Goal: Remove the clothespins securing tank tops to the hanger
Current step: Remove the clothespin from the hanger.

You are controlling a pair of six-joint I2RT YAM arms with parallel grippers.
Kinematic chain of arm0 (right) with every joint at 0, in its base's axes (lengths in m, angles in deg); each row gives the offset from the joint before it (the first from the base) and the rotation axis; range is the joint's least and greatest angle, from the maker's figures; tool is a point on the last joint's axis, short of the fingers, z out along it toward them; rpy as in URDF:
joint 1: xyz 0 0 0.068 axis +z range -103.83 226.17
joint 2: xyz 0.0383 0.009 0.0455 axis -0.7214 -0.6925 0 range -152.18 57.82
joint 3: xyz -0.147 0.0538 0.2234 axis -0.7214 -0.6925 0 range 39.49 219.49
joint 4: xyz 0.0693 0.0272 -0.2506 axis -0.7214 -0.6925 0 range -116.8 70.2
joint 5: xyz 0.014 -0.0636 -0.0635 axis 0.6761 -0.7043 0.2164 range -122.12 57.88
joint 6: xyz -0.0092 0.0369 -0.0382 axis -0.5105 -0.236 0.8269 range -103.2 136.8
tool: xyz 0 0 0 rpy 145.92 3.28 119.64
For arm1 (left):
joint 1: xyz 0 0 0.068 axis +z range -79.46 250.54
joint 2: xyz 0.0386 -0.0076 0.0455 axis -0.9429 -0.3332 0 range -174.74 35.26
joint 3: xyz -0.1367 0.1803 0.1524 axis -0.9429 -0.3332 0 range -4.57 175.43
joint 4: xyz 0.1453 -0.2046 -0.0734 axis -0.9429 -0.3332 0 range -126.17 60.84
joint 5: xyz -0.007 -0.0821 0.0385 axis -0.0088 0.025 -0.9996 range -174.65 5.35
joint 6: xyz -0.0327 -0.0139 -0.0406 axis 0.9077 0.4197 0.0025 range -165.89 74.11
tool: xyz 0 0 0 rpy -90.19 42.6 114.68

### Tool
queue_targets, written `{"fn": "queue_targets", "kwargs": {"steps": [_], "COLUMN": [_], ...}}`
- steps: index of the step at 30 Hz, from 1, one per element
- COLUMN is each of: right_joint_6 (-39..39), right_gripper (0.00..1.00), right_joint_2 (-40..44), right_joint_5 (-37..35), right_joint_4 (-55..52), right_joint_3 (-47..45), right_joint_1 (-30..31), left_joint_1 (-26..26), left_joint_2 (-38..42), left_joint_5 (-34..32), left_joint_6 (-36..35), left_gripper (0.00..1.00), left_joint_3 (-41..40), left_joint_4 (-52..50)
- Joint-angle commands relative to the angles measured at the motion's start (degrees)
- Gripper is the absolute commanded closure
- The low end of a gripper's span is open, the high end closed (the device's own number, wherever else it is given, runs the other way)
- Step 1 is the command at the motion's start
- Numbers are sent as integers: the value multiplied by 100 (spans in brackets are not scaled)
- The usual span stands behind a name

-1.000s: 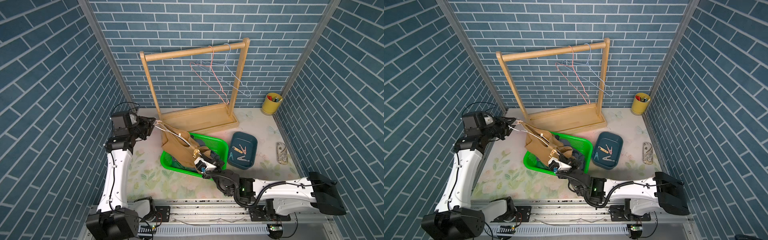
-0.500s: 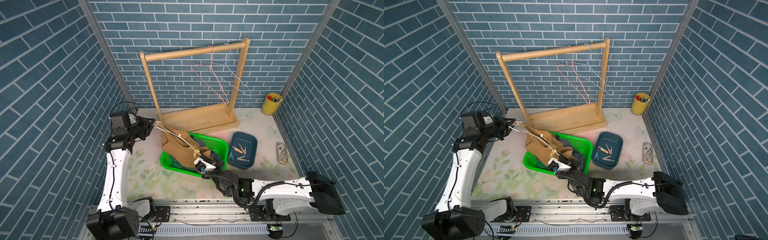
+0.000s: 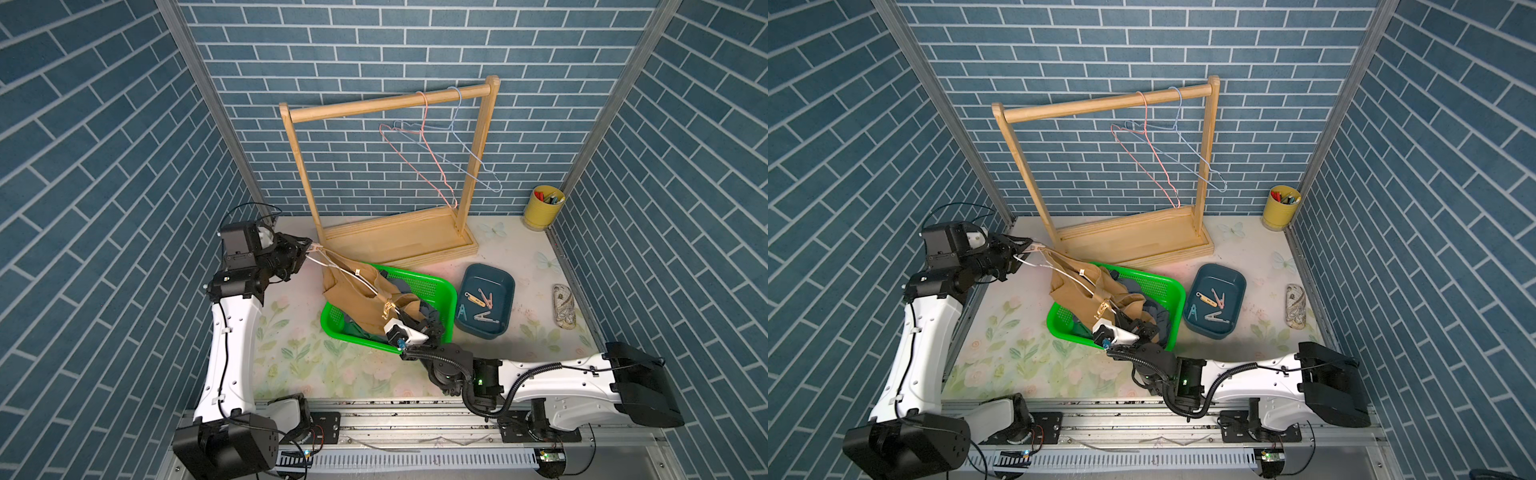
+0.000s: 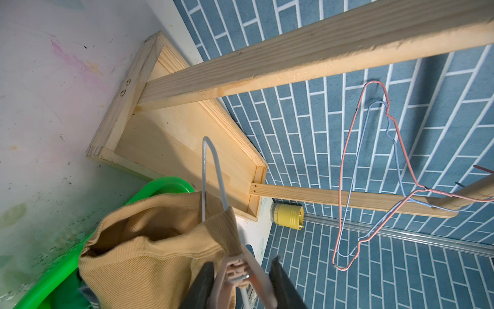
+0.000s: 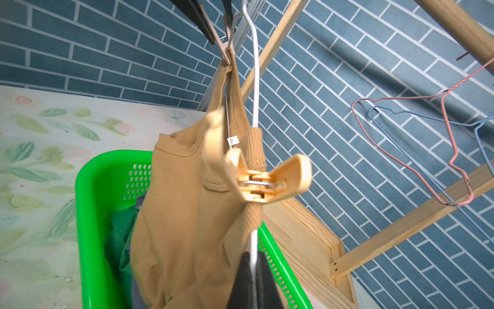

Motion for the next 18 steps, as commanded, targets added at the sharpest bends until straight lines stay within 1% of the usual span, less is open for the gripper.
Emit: {"fn": "queue_targets", "kwargs": {"steps": [1, 4, 6, 7, 8, 13, 18], "right_joint_6": [676, 993, 1118, 1179, 1220, 1264, 1251], "right_gripper": [100, 100, 100, 100, 100, 100, 100], "right_joint_2": [-244, -368, -422, -442, -453, -396, -318], "right_joint_5": [-239, -219, -209, -204, -209, -196, -216], "right_joint_4": [864, 1228, 1389, 1478, 1541, 1652, 1595], "right_joint_3": [174, 135, 115, 104, 87, 12, -17], "right_joint_1": [52, 55, 57, 52, 57, 57, 52], "left_joint_1": [107, 231, 309, 340, 373, 439, 440], "left_joint_2": [-66, -91, -93, -89, -86, -100, -72], "left_joint_5": [291, 574, 716, 768, 814, 907, 867], "left_joint_6": [96, 304, 316, 513, 530, 540, 443], "left_gripper": [62, 62, 63, 64, 65, 70, 74], "left_joint_3": [185, 143, 81, 44, 3, -62, -32], "left_joint_4": [-144, -16, 66, 97, 116, 146, 117]}}
